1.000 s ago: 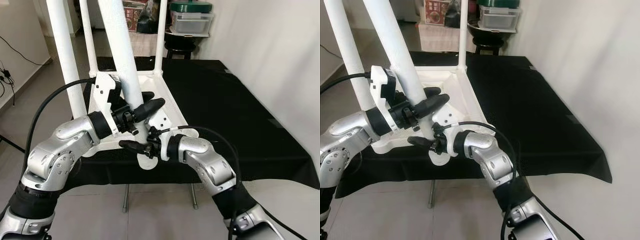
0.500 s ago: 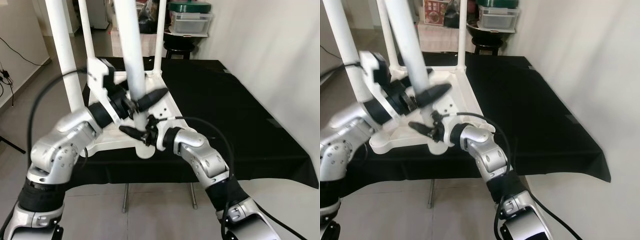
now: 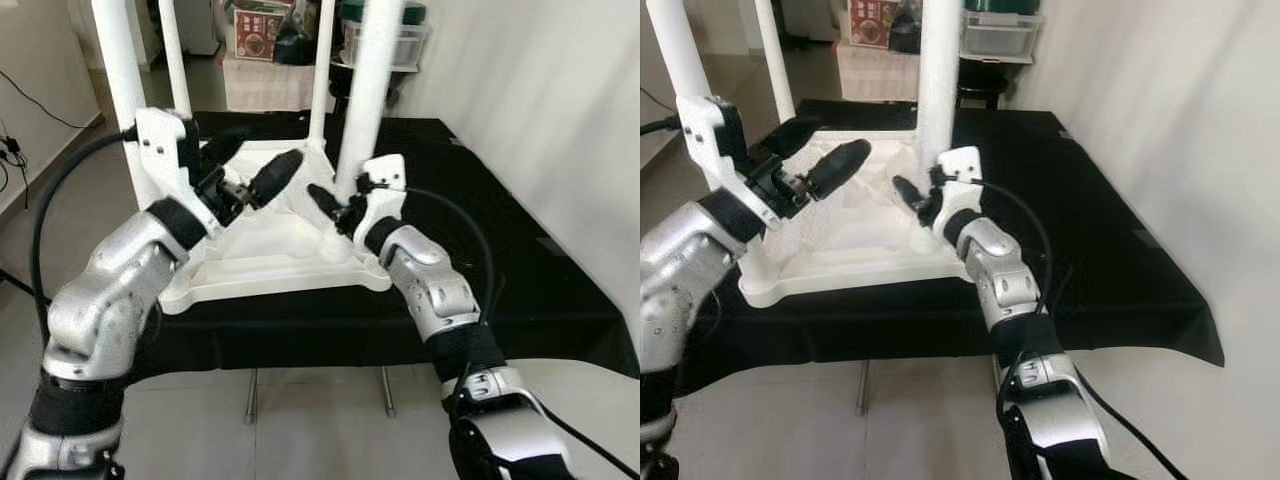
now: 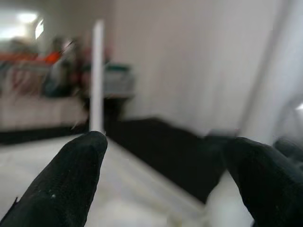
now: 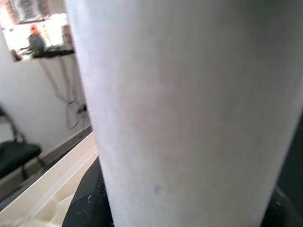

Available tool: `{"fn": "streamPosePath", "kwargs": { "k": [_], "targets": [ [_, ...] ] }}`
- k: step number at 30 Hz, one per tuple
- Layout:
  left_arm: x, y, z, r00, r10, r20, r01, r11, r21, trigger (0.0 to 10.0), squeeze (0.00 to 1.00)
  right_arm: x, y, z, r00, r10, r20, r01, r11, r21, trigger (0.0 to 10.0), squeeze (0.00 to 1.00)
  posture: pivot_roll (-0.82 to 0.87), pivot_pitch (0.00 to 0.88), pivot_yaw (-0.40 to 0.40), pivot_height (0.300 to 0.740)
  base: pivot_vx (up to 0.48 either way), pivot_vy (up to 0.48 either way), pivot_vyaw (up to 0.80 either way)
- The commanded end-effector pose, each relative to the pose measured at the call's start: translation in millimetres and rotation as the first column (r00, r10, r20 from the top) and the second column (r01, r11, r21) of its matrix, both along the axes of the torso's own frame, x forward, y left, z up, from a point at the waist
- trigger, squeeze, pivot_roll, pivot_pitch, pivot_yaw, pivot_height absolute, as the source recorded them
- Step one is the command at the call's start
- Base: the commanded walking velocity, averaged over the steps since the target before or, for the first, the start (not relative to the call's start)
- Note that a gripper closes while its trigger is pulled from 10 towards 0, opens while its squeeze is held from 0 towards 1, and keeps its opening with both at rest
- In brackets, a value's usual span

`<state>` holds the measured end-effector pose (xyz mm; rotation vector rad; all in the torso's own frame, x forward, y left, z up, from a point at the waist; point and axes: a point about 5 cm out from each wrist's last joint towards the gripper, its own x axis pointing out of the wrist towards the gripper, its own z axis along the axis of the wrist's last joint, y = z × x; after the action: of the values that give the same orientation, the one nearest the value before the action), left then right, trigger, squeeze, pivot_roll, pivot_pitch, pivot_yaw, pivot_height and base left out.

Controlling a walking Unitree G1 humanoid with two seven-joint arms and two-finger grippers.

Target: Building children table

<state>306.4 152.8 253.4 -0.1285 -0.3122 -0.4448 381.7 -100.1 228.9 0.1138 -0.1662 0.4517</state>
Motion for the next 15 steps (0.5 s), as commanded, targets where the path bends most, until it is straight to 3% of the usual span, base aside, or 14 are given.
{"fn": "streamPosePath", "kwargs": {
  "k": [1,4,7,10,12,15],
  "targets": [
    [-0.6,-0.6,-16,0.997,0.064,-0.036,-0.063,0.998,0.023,10.0,0.00,0.1,0.5,-2,1.000,-0.009,0.013,0.009,1.000,-0.009,10.0,0.00,-0.23,0.000,-0.083,0.740,0.000,0.000,0.00],
    [-4.3,1.3,-32,0.992,0.102,-0.078,-0.100,0.995,0.031,10.0,0.00,-0.4,-0.5,-9,1.000,-0.028,-0.003,0.028,0.999,-0.030,10.0,0.00,-0.23,0.000,-0.083,0.740,0.000,0.000,0.00],
    [-17.6,11.0,-62,0.965,0.200,-0.172,-0.194,0.980,0.051,10.0,0.00,-6.0,0.2,-23,1.000,-0.022,-0.016,0.022,0.999,-0.049,10.0,0.00,-0.22,0.000,-0.082,0.740,0.000,0.000,0.00],
    [-30.0,17.3,-79,0.939,0.261,-0.222,-0.248,0.965,0.083,10.0,0.00,-12.8,1.7,-29,1.000,0.003,0.002,-0.003,0.997,-0.075,10.0,0.00,-0.22,0.000,-0.079,0.740,0.000,0.000,0.00],
    [-38.2,17.6,-87,0.931,0.281,-0.232,-0.260,0.959,0.118,10.0,0.00,-16.1,1.5,-33,1.000,0.010,0.007,-0.009,0.997,-0.080,10.0,0.00,-0.22,0.003,-0.072,0.740,0.000,0.000,0.00],
    [-51.1,14.1,-96,0.927,0.274,-0.255,-0.256,0.961,0.100,10.0,0.00,-20.7,0.1,-39,1.000,0.013,0.004,-0.013,0.996,-0.083,10.0,0.00,-0.21,0.008,-0.074,0.740,0.000,0.000,0.00]
  ]
}}
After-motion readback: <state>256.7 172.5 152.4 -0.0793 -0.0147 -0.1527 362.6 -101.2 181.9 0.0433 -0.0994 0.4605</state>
